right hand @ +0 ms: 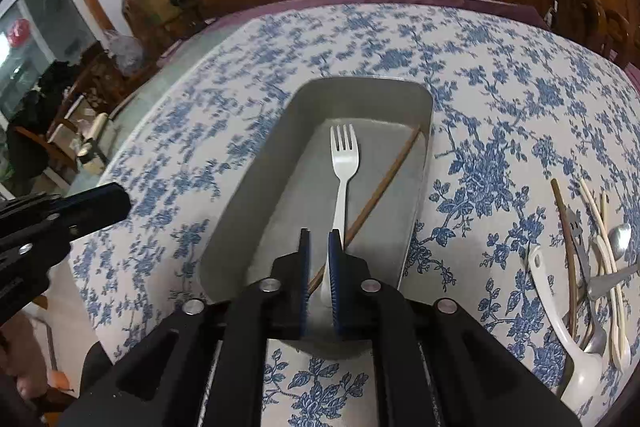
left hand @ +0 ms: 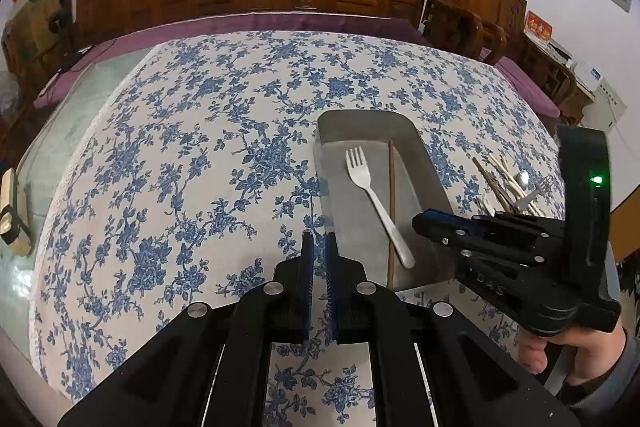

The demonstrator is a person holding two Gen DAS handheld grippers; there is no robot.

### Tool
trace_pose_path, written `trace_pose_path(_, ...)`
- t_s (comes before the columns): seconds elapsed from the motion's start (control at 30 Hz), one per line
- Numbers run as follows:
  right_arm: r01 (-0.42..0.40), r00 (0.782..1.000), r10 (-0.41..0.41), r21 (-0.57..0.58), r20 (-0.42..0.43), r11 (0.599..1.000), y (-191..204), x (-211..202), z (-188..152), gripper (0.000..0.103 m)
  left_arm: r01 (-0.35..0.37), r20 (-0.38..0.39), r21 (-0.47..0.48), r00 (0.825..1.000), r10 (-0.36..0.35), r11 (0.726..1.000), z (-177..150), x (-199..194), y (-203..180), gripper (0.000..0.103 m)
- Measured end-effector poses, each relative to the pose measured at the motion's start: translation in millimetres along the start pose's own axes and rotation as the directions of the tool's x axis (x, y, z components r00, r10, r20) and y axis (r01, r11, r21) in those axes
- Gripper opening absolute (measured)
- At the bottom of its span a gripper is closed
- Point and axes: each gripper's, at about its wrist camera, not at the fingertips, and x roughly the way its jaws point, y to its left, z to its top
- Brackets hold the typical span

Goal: Organize utensils
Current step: 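Lower the fork into the tray and open the right tool while the left tool releases the chopstick inside, then move the right tool back to the pile and grasp the white plastic spoon handle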

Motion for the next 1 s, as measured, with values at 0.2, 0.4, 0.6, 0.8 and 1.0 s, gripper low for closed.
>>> trace_pose_path(0.2, -0.032, 0.997, 0.035, -0.038, 0.063, 0.999, -7.2, -40.4, -11.9, 0.014, 0.010, 0.012, 0.024, 1.000, -0.010, 1.000, -1.1, -5.3, -13.8, 0.005)
trace_pose_path(0.4, -0.003, 0.994, 0.009, -0.063, 0.106, 0.998, -42.3, -95.0, -37.6, 0.014, 0.043, 0.029, 0.058, 0.999, -0.045, 0.997, -4.7, -9.8, -39.9, 0.027)
trace_pose_path(0.6, 0.101, 0.988, -0.094, -0.052, 0.121, 0.994, -90.9, -134.0, -68.5, 0.023, 0.075, 0.041, 0.104, 0.996, -0.079, 0.992, -10.8, -12.2, -71.2, 0.039)
trace_pose_path(0.8, 0.150, 0.982, -0.147, -0.013, 0.121, 0.989, -129.1, -150.9, -94.0, 0.024, 0.100, 0.027, 0.142, 0.994, -0.105, 0.985, -16.5, -6.6, -101.7, 0.040)
trace_pose_path(1.0, 0.121, 0.990, -0.121, 0.010, 0.066, 0.993, -152.1, -139.9, -105.6, 0.037, 0.118, 0.013, 0.156, 0.993, -0.121, 0.981, -24.3, -0.9, -122.6, 0.041)
